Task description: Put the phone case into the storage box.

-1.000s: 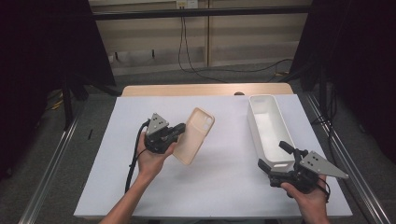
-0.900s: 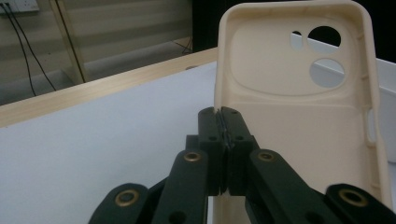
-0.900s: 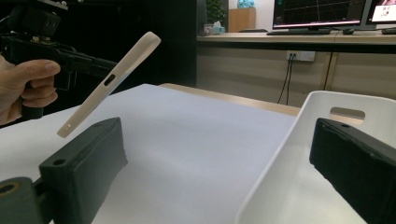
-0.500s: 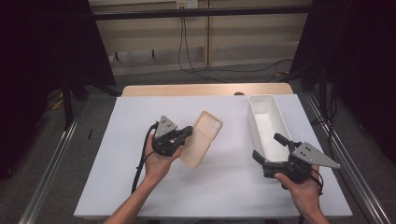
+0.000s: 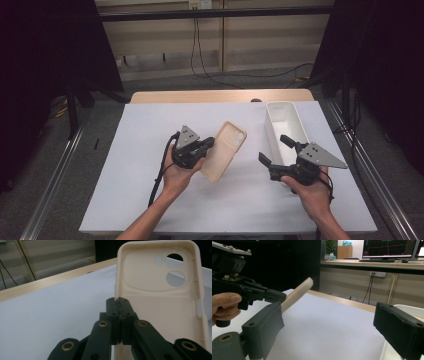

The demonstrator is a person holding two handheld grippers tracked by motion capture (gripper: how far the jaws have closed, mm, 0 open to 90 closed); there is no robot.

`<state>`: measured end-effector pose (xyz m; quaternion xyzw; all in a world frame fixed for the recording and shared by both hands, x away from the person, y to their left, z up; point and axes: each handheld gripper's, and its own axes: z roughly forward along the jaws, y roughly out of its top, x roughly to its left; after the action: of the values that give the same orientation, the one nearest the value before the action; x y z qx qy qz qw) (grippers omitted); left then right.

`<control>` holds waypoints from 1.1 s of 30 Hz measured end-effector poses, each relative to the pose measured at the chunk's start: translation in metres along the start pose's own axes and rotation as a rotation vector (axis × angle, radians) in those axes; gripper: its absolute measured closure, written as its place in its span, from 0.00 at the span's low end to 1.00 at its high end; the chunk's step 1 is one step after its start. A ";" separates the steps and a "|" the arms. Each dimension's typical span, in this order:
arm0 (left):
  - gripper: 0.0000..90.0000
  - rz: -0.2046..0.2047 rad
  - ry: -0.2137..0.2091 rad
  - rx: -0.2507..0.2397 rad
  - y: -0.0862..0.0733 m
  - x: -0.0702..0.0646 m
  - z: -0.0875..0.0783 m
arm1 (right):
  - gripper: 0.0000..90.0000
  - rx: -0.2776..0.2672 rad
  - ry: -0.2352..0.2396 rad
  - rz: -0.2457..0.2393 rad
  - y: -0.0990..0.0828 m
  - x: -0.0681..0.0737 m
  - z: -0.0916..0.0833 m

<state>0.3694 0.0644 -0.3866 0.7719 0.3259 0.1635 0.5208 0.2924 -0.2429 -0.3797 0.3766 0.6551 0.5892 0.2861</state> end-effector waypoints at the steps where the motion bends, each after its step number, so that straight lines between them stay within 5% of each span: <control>1: 0.98 0.001 -0.002 -0.002 0.000 -0.001 0.000 | 0.10 0.002 -0.002 -0.005 0.001 0.000 0.001; 17: 0.98 -0.008 -0.025 0.000 -0.002 -0.008 0.009 | 0.26 0.058 -0.005 -0.050 0.008 0.014 0.030; 33: 0.98 -0.002 -0.032 -0.003 -0.003 -0.012 0.012 | 0.40 0.092 0.020 -0.005 0.004 0.019 0.046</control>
<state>0.3668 0.0481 -0.3931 0.7734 0.3181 0.1511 0.5271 0.3202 -0.2012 -0.3809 0.3818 0.6851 0.5616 0.2634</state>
